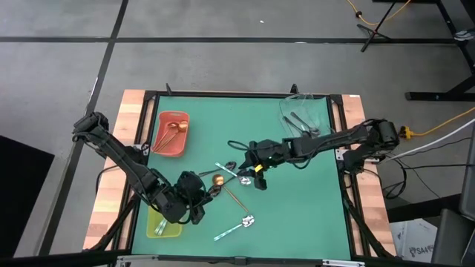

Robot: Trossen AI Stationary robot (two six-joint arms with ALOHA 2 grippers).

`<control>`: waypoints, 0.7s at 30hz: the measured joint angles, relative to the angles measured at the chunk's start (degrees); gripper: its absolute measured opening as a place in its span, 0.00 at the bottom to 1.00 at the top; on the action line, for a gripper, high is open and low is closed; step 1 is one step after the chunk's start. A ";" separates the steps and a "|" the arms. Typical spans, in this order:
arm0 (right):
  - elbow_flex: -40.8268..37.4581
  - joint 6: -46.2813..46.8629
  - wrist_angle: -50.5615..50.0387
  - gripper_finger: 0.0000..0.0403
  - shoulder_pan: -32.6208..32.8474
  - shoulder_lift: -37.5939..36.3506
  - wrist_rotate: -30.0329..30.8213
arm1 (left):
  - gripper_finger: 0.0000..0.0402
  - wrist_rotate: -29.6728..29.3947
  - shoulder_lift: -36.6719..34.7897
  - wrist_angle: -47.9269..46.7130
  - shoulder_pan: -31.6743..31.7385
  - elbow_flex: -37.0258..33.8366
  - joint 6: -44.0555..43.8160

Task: Sort silverware by color (type)
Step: Put the blue patterned spoon into the yellow bin

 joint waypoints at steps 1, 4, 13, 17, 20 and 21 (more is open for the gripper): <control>0.00 0.00 0.04 0.29 0.00 1.03 0.43 | 0.21 -0.02 0.00 0.00 0.00 0.00 0.00; 0.00 0.08 0.04 0.29 0.02 3.90 2.79 | 0.21 -0.02 0.00 0.00 0.00 0.00 0.02; 0.00 2.83 1.57 0.29 -0.04 11.38 4.43 | 0.21 -0.04 0.02 -0.02 0.00 0.00 0.09; 0.00 4.72 2.77 0.29 -0.04 14.11 4.39 | 0.21 -0.04 0.02 -0.02 0.00 0.00 0.09; 0.00 4.77 2.84 0.29 -0.04 15.40 4.39 | 0.21 -0.04 0.02 -0.03 0.00 0.00 0.09; 0.00 4.79 2.76 0.29 -0.04 15.69 4.41 | 0.21 -0.04 0.02 -0.04 0.00 0.00 0.09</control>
